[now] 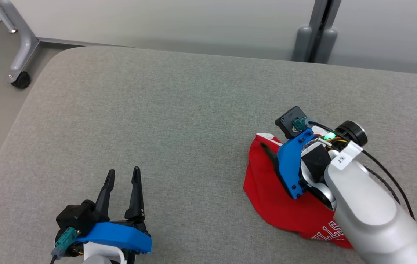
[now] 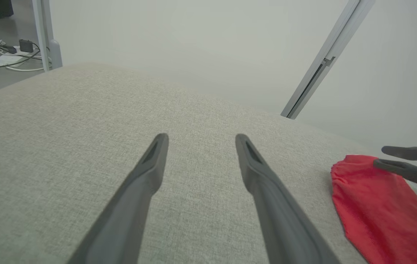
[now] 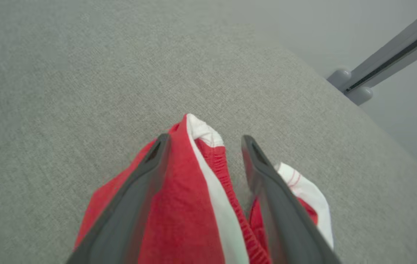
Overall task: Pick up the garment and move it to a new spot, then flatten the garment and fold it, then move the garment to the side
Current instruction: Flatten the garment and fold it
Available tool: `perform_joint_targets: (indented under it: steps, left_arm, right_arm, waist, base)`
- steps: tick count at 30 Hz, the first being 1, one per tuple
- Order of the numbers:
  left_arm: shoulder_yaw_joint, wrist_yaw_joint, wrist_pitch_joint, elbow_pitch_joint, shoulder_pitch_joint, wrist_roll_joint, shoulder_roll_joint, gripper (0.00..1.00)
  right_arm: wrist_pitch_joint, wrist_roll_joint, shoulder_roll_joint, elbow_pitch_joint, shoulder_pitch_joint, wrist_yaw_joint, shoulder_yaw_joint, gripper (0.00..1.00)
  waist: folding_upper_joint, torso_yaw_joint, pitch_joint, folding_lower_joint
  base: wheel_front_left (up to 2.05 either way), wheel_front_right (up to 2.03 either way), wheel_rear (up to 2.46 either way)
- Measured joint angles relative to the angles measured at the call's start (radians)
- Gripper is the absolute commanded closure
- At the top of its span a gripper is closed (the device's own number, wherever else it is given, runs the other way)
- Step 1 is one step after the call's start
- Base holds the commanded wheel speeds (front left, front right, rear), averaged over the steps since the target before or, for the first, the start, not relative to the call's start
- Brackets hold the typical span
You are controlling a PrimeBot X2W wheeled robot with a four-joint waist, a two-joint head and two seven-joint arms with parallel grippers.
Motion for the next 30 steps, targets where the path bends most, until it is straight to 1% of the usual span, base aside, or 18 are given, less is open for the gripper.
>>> perform_joint_targets:
  steps: [3,4,5,6,7,9,12,17,23,30]
  left_arm:
    - [0.002,-0.002,0.0,0.001,-0.001,-0.001,-0.003,0.0]
    - [0.003,-0.002,0.0,0.002,-0.001,-0.001,-0.003,0.0]
    - [0.004,-0.002,0.0,0.002,-0.001,-0.001,-0.003,0.0]
    - [0.005,-0.002,0.0,0.002,0.0,-0.001,-0.003,0.0]
    - [0.006,-0.002,0.0,0.002,0.0,-0.001,-0.004,0.0]
    - [0.007,-0.002,0.0,0.002,0.0,-0.001,-0.005,0.0]
    - [0.015,-0.002,0.0,0.0,0.0,0.001,-0.006,0.0]
    - [0.023,-0.004,0.0,-0.002,0.001,0.007,-0.007,0.0]
    - [0.031,-0.005,0.0,-0.004,0.002,0.016,-0.008,0.0]
    - [0.039,-0.007,0.0,-0.008,0.013,0.025,-0.008,0.0]
  right_arm:
    - [0.039,0.005,0.002,0.07,-0.022,0.0,0.028,0.0]
    - [0.054,0.015,0.011,0.09,-0.023,0.0,0.04,0.34]
    - [0.068,0.023,0.019,0.106,-0.025,0.0,0.052,0.55]
    - [0.078,0.027,0.023,0.12,-0.03,0.0,0.064,0.65]
    - [0.078,0.031,0.021,0.132,-0.037,0.0,0.069,0.99]
    - [0.058,0.032,0.019,0.146,-0.052,0.0,0.068,1.0]
    - [-0.008,0.015,0.027,0.151,-0.075,0.0,0.066,1.0]
    - [-0.092,-0.015,0.067,0.15,-0.089,0.0,0.09,1.0]
    - [-0.162,-0.038,0.099,0.109,-0.069,0.0,0.175,1.0]
    - [-0.203,-0.037,0.125,0.05,0.072,0.0,0.313,1.0]
  waist:
    - [0.0,0.022,0.007,0.0]
    - [0.0,0.027,0.008,0.0]
    - [0.0,0.03,0.009,0.0]
    - [0.0,0.032,0.009,0.0]
    - [0.0,0.033,0.009,0.0]
    - [0.0,0.034,0.009,0.0]
    - [0.0,0.028,0.01,0.0]
    - [0.0,0.009,0.004,0.0]
    - [0.0,-0.012,-0.011,-0.0001]
    - [0.0,-0.025,-0.031,-0.0001]
  base:
    - [0.0,0.0,0.0]
    - [0.0,0.0,0.0]
    - [0.0,0.0,0.0]
    - [0.0,0.0,0.0]
    - [0.0,0.0,0.0]
    - [0.0,0.0,0.0]
    - [0.0,0.0,0.0]
    - [0.0,0.0,0.0]
    - [0.0,0.0,0.0]
    - [0.0,0.0,0.0]
